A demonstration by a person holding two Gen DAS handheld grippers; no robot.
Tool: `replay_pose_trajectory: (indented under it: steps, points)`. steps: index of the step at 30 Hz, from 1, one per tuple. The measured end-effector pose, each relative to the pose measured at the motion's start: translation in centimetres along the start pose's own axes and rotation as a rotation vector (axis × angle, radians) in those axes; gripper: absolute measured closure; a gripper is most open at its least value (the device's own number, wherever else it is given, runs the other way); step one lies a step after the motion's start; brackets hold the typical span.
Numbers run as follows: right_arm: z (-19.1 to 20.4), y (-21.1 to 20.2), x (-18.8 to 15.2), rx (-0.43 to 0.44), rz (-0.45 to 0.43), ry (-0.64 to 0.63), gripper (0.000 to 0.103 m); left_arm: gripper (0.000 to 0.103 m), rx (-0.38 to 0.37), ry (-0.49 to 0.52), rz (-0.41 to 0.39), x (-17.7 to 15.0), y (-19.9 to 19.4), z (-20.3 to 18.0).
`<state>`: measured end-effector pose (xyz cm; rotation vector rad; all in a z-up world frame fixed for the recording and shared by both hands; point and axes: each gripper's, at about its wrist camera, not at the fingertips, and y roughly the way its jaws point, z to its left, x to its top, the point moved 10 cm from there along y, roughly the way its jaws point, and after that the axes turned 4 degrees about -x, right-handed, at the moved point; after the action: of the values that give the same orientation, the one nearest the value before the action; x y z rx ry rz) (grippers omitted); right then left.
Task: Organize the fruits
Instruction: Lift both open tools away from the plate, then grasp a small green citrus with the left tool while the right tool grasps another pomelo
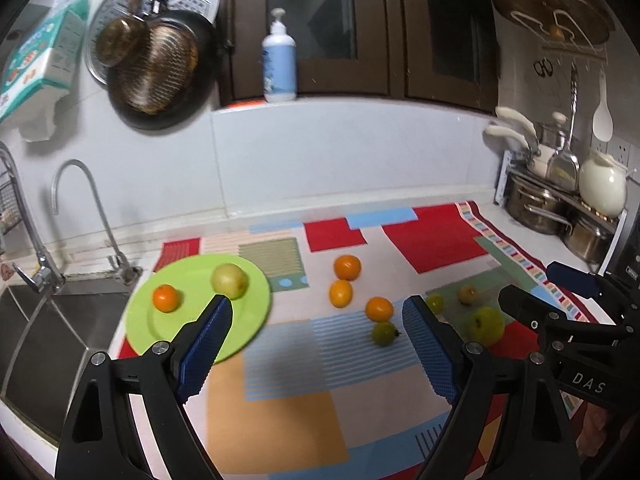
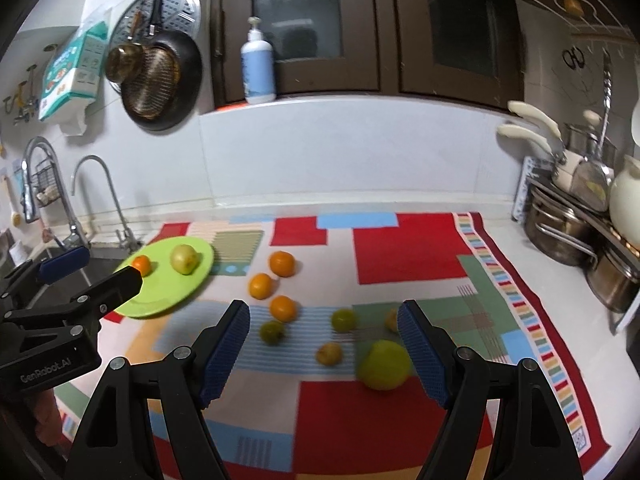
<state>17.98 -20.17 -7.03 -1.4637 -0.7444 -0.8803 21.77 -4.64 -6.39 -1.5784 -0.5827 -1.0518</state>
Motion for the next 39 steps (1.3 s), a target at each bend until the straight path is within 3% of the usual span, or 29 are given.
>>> replay_pose_trajectory:
  steps: [20,29,39]
  points:
    - [-4.6,6.0,-5.9,-0.056,0.204,0.038,0.026,0.018,-0.108,0.056,0.204,-4.4,9.2,-4.4]
    - [-5.2,8.9,-7.7,-0.052,0.275,0.058,0.03,0.029,-0.133,0.085,0.288,-6.1,13.1,-5.2]
    - [-5.1,10.6,-8.8,-0.024,0.324,0.076,0.041,0.051,-0.183,0.094,0.327,-6.5,15.3,-6.5]
